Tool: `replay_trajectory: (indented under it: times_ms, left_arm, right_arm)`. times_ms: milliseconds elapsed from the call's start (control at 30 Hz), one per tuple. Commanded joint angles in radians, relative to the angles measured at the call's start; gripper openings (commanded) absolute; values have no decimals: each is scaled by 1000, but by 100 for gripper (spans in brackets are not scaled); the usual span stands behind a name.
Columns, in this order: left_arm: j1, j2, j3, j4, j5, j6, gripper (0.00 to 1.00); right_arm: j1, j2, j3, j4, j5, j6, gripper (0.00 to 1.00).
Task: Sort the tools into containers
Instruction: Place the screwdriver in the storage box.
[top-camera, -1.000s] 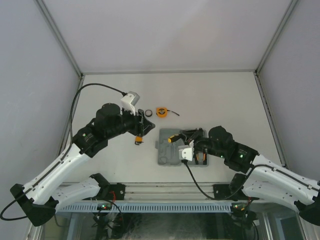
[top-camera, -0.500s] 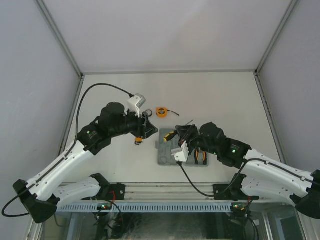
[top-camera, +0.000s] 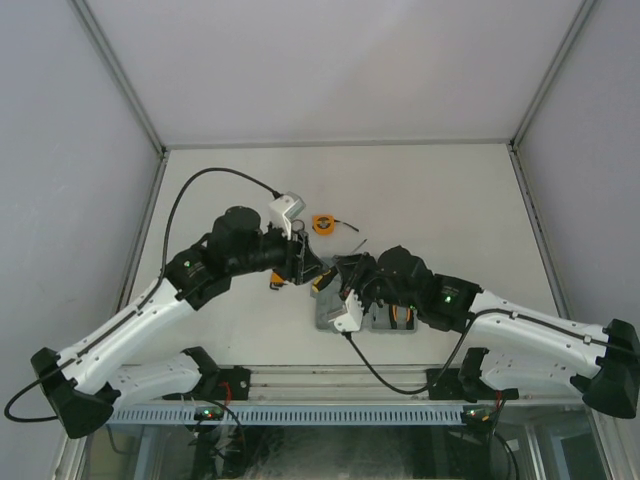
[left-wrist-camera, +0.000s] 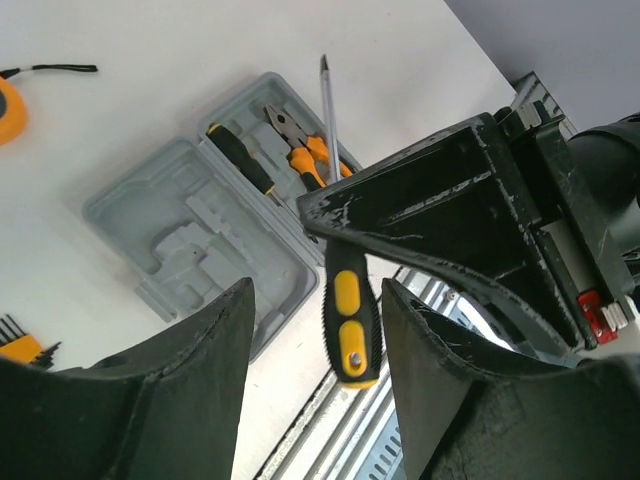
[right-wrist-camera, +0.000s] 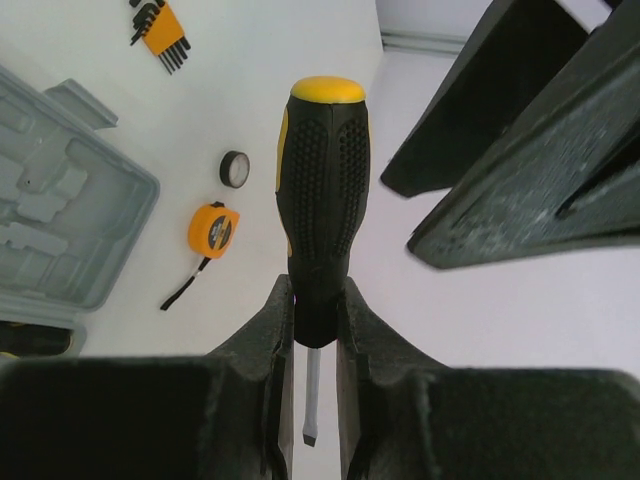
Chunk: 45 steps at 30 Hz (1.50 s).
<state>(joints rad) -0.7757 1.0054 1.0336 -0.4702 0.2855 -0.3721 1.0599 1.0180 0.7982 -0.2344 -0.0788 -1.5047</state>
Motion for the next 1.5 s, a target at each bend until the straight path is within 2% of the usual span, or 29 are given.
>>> replay_trajectory:
  times_ms: [0, 700, 867, 1133, 1233, 1467]
  left_arm:
    - [-20, 21, -5, 52, 15, -13, 58]
    - [-27, 90, 28, -18, 63, 39, 53]
    - [-27, 97, 23, -19, 84, 39, 40]
    - [-28, 99, 28, -19, 86, 49, 8]
    - [-28, 97, 30, -24, 72, 51, 3]
    - [-28, 91, 31, -35, 27, 56, 1]
  right_arm:
    - [23, 19, 63, 71, 11, -30, 0]
    - [49, 4, 64, 122, 99, -58, 0]
    - [53, 4, 65, 134, 102, -55, 0]
    - [54, -2, 65, 130, 102, -40, 1]
    - [54, -6, 65, 127, 98, -37, 8]
    - [54, -21, 65, 92, 67, -18, 33]
